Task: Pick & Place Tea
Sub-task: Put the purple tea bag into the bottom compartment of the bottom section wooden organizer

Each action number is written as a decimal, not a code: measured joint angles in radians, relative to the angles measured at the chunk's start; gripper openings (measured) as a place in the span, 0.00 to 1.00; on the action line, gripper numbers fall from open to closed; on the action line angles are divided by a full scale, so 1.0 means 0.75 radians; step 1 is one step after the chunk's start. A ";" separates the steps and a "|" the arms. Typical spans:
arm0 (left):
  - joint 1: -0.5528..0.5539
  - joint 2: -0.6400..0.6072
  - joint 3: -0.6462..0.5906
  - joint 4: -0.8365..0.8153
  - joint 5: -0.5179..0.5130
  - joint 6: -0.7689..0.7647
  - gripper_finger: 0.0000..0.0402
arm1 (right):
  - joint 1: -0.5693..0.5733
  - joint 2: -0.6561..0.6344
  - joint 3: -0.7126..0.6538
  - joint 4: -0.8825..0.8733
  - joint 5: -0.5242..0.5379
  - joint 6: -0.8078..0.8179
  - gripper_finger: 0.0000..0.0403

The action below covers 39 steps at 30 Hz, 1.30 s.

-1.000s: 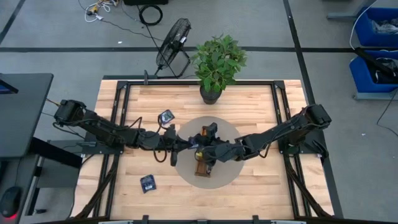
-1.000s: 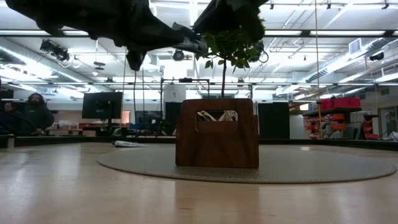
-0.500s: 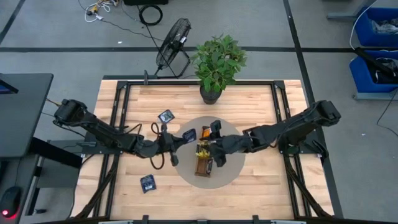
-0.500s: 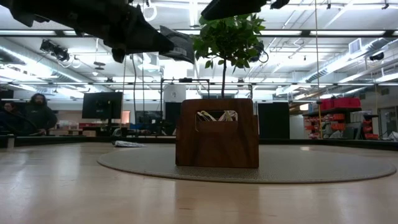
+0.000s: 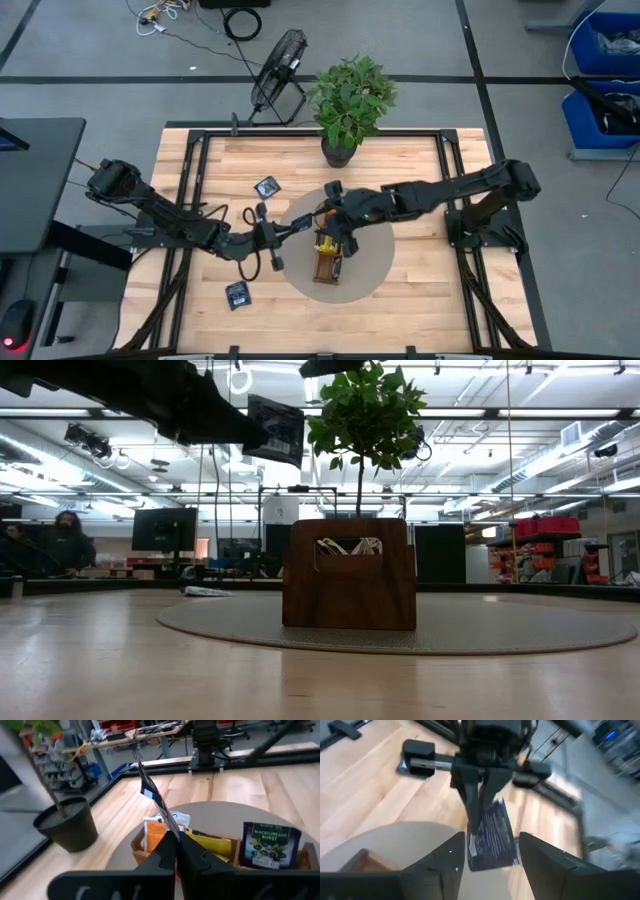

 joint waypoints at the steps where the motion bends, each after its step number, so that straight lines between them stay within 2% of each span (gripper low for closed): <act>1: -0.005 0.000 0.000 0.002 0.000 0.032 0.01 | -0.014 0.016 0.029 -0.021 -0.036 0.007 0.49; 6: -0.013 0.000 0.000 0.007 -0.002 0.113 0.01 | -0.057 0.107 0.167 -0.136 -0.102 -0.002 0.49; 18: -0.001 0.001 0.029 -0.024 -0.010 0.191 0.01 | -0.085 0.339 0.503 -0.450 -0.101 -0.064 0.45; 27: 0.003 0.001 0.033 -0.060 -0.024 0.184 0.01 | -0.092 0.368 0.552 -0.500 -0.098 -0.073 0.38; 32: 0.006 0.001 0.033 -0.054 -0.024 0.184 0.01 | -0.110 0.368 0.552 -0.527 -0.100 -0.053 0.29; 39: 0.006 0.001 0.033 -0.051 -0.025 0.183 0.01 | -0.109 0.368 0.552 -0.526 -0.099 -0.075 0.10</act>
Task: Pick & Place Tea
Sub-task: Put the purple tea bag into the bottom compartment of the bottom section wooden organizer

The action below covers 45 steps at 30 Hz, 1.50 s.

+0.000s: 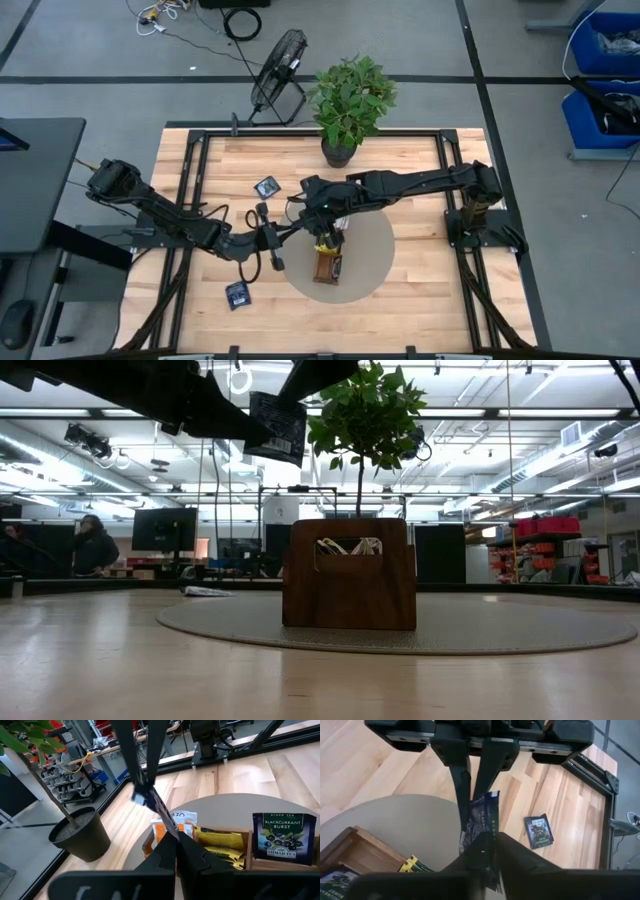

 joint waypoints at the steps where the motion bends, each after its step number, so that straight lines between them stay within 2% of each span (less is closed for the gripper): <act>1: 0.000 0.000 0.000 0.000 0.000 -0.001 0.01 | 0.000 0.000 0.000 -0.001 -0.001 -0.008 0.06; 3: 0.000 0.000 0.000 0.002 0.000 -0.013 0.01 | -0.001 0.002 0.000 -0.002 0.000 -0.032 0.02; 7: 0.001 0.000 -0.001 0.002 0.010 -0.072 0.06 | 0.006 0.004 0.000 -0.006 0.029 -0.049 0.01; 17: -0.028 0.000 -0.004 -0.044 0.102 -0.185 0.32 | 0.046 -0.001 -0.001 -0.073 0.063 -0.052 0.00; 22: -0.101 -0.001 -0.050 0.038 0.103 -0.221 0.41 | 0.104 -0.001 -0.001 -0.100 0.083 -0.039 0.00; 26: -0.170 -0.043 -0.136 0.241 0.121 -0.163 0.43 | 0.158 -0.001 -0.001 -0.092 0.104 -0.049 0.00; 30: -0.226 -0.114 -0.247 0.476 0.254 -0.100 0.42 | 0.215 -0.004 -0.019 -0.086 0.157 -0.037 0.00; 37: -0.260 -0.272 -0.411 0.643 0.465 -0.106 0.42 | 0.309 -0.037 -0.191 0.068 0.248 -0.073 0.00; 45: -0.243 -0.356 -0.492 0.691 0.472 -0.151 0.42 | 0.426 -0.104 -0.451 0.198 0.305 -0.262 0.00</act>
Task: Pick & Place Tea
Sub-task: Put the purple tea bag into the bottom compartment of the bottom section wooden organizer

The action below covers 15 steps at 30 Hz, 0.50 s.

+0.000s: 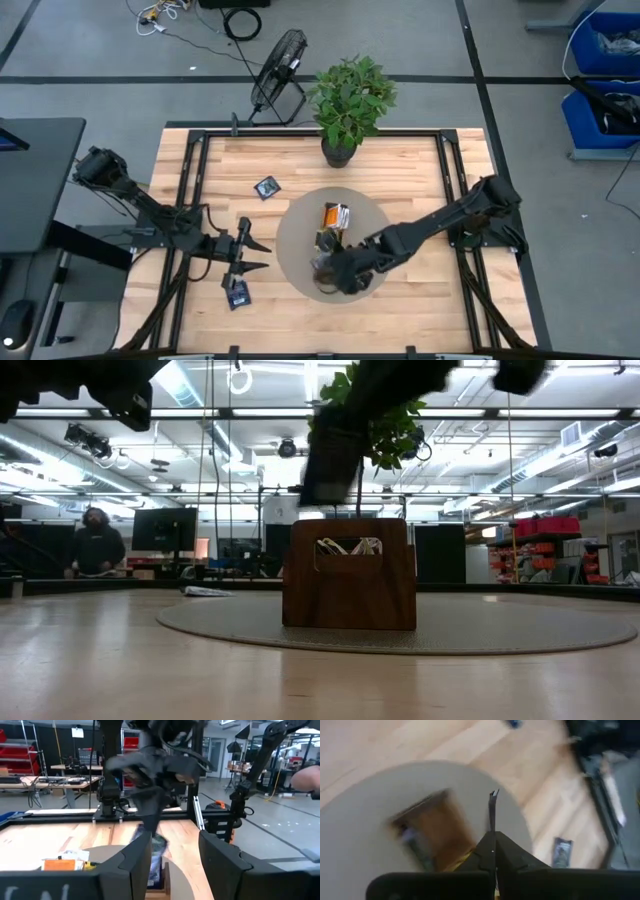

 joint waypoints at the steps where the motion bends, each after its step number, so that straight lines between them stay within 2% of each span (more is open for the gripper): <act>1: 0.003 0.001 -0.002 -0.002 0.000 -0.001 0.42 | 0.010 -0.003 -0.023 0.012 -0.018 -0.023 0.00; 6: 0.020 0.003 -0.002 0.023 0.004 0.000 0.42 | 0.052 -0.099 -0.167 0.217 -0.103 -0.044 0.00; 10: 0.044 0.003 -0.002 0.067 0.020 -0.001 0.42 | 0.051 -0.209 -0.304 0.353 -0.119 -0.195 0.00; 15: 0.075 0.003 -0.002 0.063 0.023 -0.030 0.42 | 0.004 -0.314 -0.461 0.383 -0.162 -0.431 0.00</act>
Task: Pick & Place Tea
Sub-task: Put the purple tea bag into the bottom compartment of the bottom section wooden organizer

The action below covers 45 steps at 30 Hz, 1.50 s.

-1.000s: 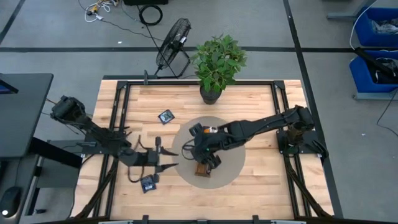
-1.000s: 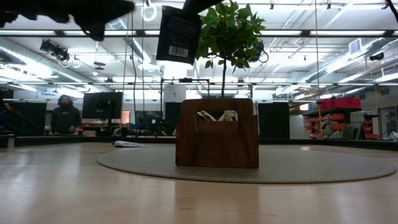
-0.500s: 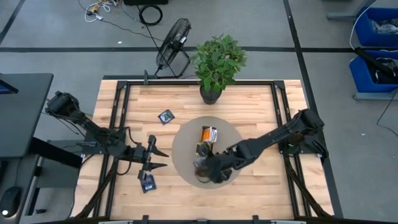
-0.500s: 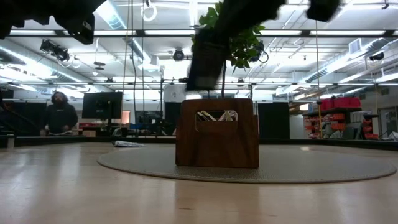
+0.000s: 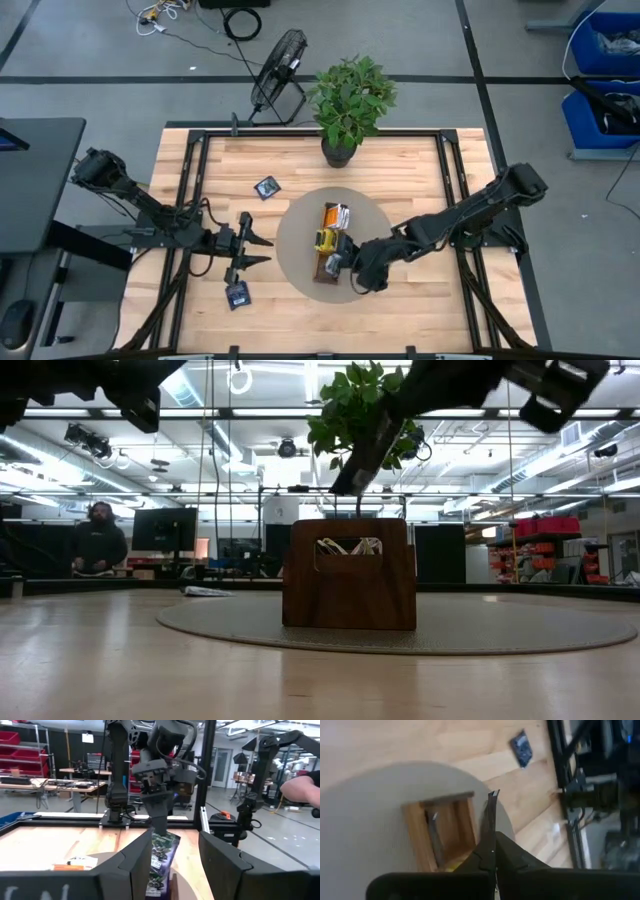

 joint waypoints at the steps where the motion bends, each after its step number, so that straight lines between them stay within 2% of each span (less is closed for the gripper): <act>1: 0.008 0.000 0.000 -0.001 0.000 -0.002 0.42 | -0.009 -0.015 -0.023 0.010 -0.030 -0.050 0.00; 5: 0.048 0.000 0.000 0.001 0.000 -0.004 0.42 | -0.064 -0.033 -0.072 0.025 -0.163 -0.180 0.00; 15: 0.111 0.001 0.001 -0.023 0.045 -0.021 0.42 | -0.164 -0.023 -0.080 0.024 -0.379 -0.349 0.00; 30: 0.116 0.001 0.001 -0.065 0.064 -0.029 0.42 | -0.221 0.066 -0.044 0.003 -0.494 -0.316 0.00; 45: 0.116 0.001 0.002 -0.076 0.063 -0.036 0.42 | -0.224 0.126 -0.041 0.032 -0.493 -0.296 0.00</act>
